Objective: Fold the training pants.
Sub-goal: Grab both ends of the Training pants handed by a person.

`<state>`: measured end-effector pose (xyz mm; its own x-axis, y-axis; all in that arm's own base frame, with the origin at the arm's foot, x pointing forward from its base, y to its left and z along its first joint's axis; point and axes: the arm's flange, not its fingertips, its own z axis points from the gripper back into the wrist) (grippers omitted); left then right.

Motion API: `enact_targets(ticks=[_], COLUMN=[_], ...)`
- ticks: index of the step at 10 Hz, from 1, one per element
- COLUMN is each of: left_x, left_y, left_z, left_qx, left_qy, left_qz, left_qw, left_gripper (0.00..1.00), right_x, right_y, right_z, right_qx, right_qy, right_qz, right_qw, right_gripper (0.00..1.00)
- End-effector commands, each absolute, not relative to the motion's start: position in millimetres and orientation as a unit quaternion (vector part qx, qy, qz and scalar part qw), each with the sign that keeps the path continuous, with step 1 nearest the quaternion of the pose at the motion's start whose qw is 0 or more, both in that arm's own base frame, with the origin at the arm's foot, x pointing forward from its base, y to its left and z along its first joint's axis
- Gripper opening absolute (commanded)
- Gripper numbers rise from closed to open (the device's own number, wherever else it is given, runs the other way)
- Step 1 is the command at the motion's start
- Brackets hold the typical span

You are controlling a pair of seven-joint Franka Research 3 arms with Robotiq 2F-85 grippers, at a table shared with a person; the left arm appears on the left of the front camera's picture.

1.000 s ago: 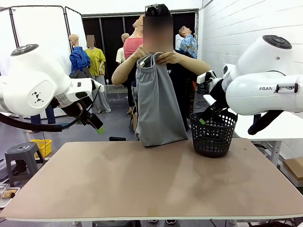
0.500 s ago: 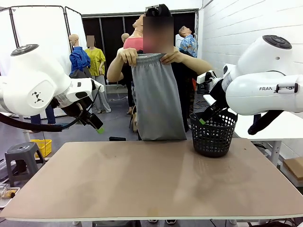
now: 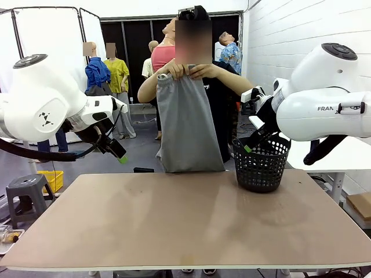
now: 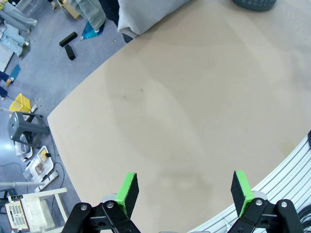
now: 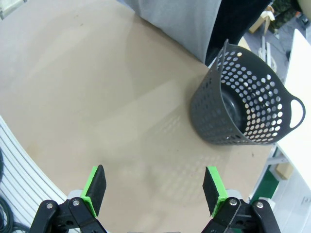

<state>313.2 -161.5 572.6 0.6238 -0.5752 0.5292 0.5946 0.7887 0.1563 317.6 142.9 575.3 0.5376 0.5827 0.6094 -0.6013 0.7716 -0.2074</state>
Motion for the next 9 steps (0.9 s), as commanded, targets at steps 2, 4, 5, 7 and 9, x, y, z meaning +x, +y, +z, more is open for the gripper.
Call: enact_targets(ticks=[2,4,5,7,9], left_x=[314.0,314.0,314.0,314.0,314.0], left_y=[-161.5,-161.5,-161.5,-161.5,-161.5], left_z=[572.1,572.1,572.1,572.1,572.1], left_qx=[-0.018,-0.018,-0.018,-0.018,-0.018], left_qy=[-0.287,-0.287,-0.287,-0.287,-0.287], left_qz=[-0.325,-0.325,-0.325,-0.325,-0.325], left_qw=[0.901,0.901,0.901,0.901,0.901], left_gripper=[1.0,1.0,1.0,1.0,1.0], right_x=[319.8,319.8,319.8,319.8,319.8], right_y=[143.0,143.0,143.0,143.0,143.0], right_z=[572.6,572.6,572.6,572.6,572.6], right_qx=[0.014,0.014,0.014,0.014,0.014], right_qy=[-0.339,-0.339,-0.339,-0.339,-0.339], right_qz=[0.338,0.338,0.338,0.338,0.338], right_qw=[0.878,0.878,0.878,0.878,0.878], right_gripper=[1.0,1.0,1.0,1.0,1.0])
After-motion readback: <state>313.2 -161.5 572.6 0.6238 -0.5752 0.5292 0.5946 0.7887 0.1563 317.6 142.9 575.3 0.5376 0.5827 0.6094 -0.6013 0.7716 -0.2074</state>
